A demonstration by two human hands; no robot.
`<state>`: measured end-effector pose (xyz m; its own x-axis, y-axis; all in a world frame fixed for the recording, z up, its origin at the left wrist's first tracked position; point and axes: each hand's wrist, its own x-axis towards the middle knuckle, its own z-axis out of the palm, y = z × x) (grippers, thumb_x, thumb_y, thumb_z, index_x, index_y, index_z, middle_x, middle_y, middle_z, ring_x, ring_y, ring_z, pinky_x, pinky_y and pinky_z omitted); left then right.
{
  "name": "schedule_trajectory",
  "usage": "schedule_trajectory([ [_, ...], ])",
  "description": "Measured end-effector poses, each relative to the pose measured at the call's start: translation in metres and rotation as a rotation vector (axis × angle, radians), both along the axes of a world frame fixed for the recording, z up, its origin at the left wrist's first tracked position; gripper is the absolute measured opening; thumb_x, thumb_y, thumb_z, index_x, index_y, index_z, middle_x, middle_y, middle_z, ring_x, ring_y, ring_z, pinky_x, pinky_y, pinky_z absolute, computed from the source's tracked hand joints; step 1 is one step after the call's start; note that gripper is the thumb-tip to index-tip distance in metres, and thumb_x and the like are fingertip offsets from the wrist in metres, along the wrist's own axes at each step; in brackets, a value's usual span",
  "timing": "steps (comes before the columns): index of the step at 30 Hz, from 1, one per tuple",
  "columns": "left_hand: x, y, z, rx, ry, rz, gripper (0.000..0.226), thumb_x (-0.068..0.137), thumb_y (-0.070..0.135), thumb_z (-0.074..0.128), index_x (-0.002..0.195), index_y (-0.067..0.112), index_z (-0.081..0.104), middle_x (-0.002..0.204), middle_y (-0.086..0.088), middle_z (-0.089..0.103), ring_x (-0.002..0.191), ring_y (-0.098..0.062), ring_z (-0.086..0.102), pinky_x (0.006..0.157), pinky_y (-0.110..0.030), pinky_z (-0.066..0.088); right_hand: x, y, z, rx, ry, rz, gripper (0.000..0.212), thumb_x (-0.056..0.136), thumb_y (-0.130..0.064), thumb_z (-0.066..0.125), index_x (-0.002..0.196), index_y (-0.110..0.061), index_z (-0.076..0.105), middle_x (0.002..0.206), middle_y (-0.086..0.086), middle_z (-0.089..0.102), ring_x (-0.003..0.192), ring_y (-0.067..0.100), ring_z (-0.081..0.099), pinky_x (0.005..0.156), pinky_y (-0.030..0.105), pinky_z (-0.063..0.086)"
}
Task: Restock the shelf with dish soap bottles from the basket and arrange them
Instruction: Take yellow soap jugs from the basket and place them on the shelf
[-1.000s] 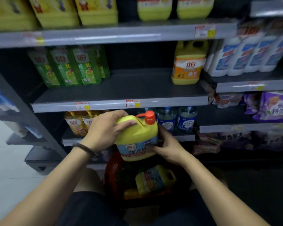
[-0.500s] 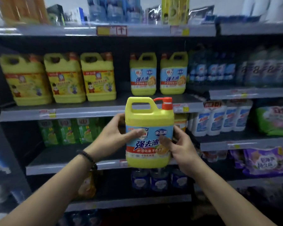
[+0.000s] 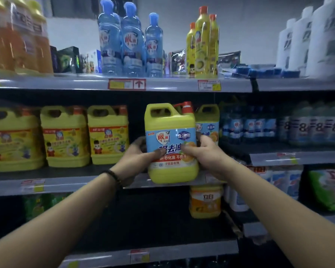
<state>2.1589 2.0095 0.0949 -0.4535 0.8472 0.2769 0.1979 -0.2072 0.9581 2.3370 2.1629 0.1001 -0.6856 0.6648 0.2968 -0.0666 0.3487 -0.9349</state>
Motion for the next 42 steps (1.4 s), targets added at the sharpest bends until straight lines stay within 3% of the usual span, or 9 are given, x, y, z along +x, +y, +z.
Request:
schedule_trajectory([
  [3, -0.025, 0.025, 0.015, -0.001, 0.084, 0.031, 0.064, 0.081, 0.024, 0.089, 0.136, 0.023, 0.056, 0.125, -0.002, 0.076, 0.107, -0.022, 0.078, 0.089, -0.045, 0.065, -0.016, 0.018, 0.01, 0.077, -0.008, -0.001, 0.064, 0.084, -0.008, 0.087, 0.135, -0.024, 0.052, 0.125, 0.004, 0.074, 0.11, 0.024, 0.075, 0.095, 0.045, 0.063],
  [5, -0.038, 0.04, 0.02, -0.007, 0.158, 0.068, 0.068, 0.081, 0.025, 0.089, 0.139, 0.023, 0.054, 0.127, -0.001, 0.074, 0.11, -0.022, 0.076, 0.091, -0.045, 0.065, -0.03, 0.029, 0.01, 0.095, 0.029, -0.019, 0.066, 0.084, -0.006, 0.087, 0.138, -0.024, 0.054, 0.125, 0.0, 0.075, 0.108, 0.019, 0.075, 0.093, 0.043, 0.064],
  [15, -0.083, 0.08, -0.005, -0.022, 0.327, 0.118, 0.065, 0.096, 0.028, 0.076, 0.153, 0.03, 0.044, 0.138, 0.005, 0.068, 0.121, -0.018, 0.069, 0.103, -0.047, 0.059, -0.085, 0.069, -0.026, 0.309, 0.064, -0.118, 0.078, 0.089, -0.015, 0.085, 0.154, -0.034, 0.046, 0.132, -0.009, 0.071, 0.121, 0.012, 0.069, 0.1, 0.045, 0.061],
  [19, -0.086, 0.082, -0.009, -0.026, 0.449, 0.185, 0.063, 0.1, 0.033, 0.07, 0.155, 0.029, 0.04, 0.143, 0.006, 0.064, 0.121, -0.015, 0.067, 0.098, -0.034, 0.057, -0.09, 0.068, -0.022, 0.388, -0.015, -0.193, 0.082, 0.089, -0.019, 0.085, 0.158, -0.031, 0.041, 0.134, -0.007, 0.07, 0.119, 0.013, 0.068, 0.1, 0.043, 0.06],
  [27, -0.07, 0.066, -0.01, -0.101, 0.586, 0.332, 0.056, 0.102, 0.017, 0.066, 0.153, 0.016, 0.043, 0.147, -0.005, 0.061, 0.129, -0.022, 0.061, 0.097, -0.026, 0.05, -0.062, 0.041, -0.014, 0.386, -0.154, -0.273, 0.054, 0.091, -0.026, 0.083, 0.138, -0.016, 0.058, 0.119, -0.005, 0.068, 0.11, 0.014, 0.065, 0.089, 0.029, 0.052],
  [31, -0.047, 0.035, -0.021, 0.056, 0.614, 0.424, 0.041, 0.099, 0.015, 0.069, 0.138, 0.016, 0.055, 0.128, 0.001, 0.068, 0.104, -0.011, 0.064, 0.075, -0.013, 0.047, -0.033, 0.007, -0.028, 0.425, -0.109, -0.39, 0.038, 0.094, -0.025, 0.079, 0.128, -0.021, 0.063, 0.098, -0.015, 0.063, 0.095, 0.012, 0.065, 0.085, 0.031, 0.055],
  [35, -0.019, -0.012, -0.06, 0.177, 0.641, 0.431, 0.021, 0.101, 0.006, 0.06, 0.113, 0.022, 0.066, 0.107, 0.005, 0.072, 0.098, -0.01, 0.069, 0.081, -0.027, 0.056, 0.005, -0.037, -0.07, 0.462, -0.086, -0.435, 0.015, 0.093, -0.028, 0.077, 0.107, -0.029, 0.07, 0.087, -0.014, 0.07, 0.082, -0.001, 0.067, 0.066, 0.017, 0.049],
  [37, 0.001, -0.039, -0.095, 0.204, 0.654, 0.391, 0.022, 0.099, 0.001, 0.059, 0.104, 0.021, 0.068, 0.098, 0.008, 0.073, 0.093, -0.007, 0.07, 0.08, -0.022, 0.055, 0.023, -0.059, -0.108, 0.423, -0.12, -0.398, 0.011, 0.092, -0.028, 0.078, 0.101, -0.03, 0.072, 0.079, -0.015, 0.069, 0.076, -0.001, 0.066, 0.064, 0.014, 0.048],
  [42, 0.043, -0.086, -0.222, -0.03, 0.613, 0.257, 0.014, 0.101, 0.014, 0.066, 0.094, 0.026, 0.068, 0.091, 0.01, 0.073, 0.086, -0.003, 0.069, 0.075, -0.018, 0.051, 0.057, -0.094, -0.243, 0.146, -0.314, -0.261, 0.005, 0.096, -0.02, 0.073, 0.096, -0.025, 0.072, 0.088, -0.004, 0.076, 0.077, 0.0, 0.069, 0.069, 0.021, 0.056],
])
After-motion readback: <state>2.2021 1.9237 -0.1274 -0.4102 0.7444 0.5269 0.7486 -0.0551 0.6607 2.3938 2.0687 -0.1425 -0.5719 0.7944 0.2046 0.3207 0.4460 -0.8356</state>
